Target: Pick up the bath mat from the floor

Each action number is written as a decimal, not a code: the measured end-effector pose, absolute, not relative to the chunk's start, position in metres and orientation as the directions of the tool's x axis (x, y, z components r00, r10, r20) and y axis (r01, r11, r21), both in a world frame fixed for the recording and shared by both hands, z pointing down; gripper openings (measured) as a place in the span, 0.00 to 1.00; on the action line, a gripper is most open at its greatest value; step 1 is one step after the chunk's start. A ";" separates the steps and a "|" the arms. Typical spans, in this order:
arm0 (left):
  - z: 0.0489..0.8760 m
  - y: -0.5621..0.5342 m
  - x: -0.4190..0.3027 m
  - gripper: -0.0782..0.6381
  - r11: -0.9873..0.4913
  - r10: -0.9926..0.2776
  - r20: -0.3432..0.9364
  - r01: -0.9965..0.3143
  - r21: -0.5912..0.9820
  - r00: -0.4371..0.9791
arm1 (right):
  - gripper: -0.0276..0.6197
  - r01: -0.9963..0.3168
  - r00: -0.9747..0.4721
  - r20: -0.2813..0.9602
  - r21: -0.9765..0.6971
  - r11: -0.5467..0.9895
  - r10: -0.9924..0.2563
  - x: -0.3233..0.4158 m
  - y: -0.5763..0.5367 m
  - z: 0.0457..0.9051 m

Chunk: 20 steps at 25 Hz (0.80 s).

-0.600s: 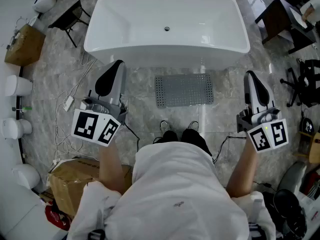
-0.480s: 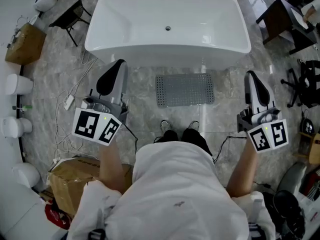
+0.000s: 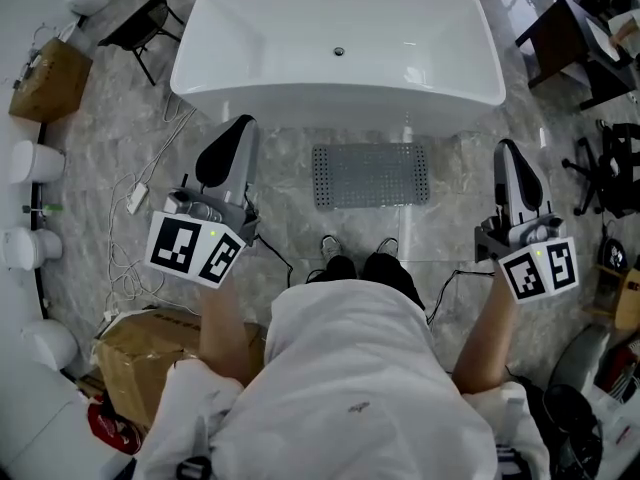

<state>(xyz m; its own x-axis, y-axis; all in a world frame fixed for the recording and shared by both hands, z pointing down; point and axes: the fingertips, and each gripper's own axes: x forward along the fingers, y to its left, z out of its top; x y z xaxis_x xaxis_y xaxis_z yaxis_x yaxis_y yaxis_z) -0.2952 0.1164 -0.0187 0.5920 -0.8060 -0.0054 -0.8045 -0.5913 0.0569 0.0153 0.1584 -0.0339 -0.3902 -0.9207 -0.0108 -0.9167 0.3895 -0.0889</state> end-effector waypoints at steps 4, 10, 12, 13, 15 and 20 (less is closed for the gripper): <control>-0.011 0.115 -0.300 0.13 -0.593 -0.804 0.005 -0.803 0.065 0.594 | 0.05 -0.926 -0.369 0.018 -0.093 0.366 -0.929 0.018 0.159 -0.023; 0.005 0.112 -0.299 0.13 -0.593 -0.802 0.028 -0.801 0.080 0.597 | 0.05 -0.939 -0.339 0.057 -0.087 0.333 -0.939 0.024 0.163 -0.008; 0.011 0.108 -0.299 0.13 -0.576 -0.814 0.027 -0.812 0.089 0.580 | 0.05 -0.938 -0.341 0.072 -0.090 0.334 -0.937 0.026 0.162 -0.001; 0.014 0.107 -0.299 0.13 -0.566 -0.821 0.026 -0.819 0.096 0.570 | 0.05 -0.938 -0.342 0.082 -0.088 0.335 -0.936 0.027 0.161 0.002; 0.019 0.104 -0.298 0.13 -0.554 -0.827 0.036 -0.825 0.109 0.560 | 0.05 -0.939 -0.340 0.093 -0.086 0.333 -0.936 0.031 0.159 0.008; 0.027 0.092 -0.277 0.13 -0.545 -0.832 0.066 -0.835 0.080 0.550 | 0.05 -0.935 -0.346 0.120 -0.128 0.331 -0.931 0.055 0.142 0.021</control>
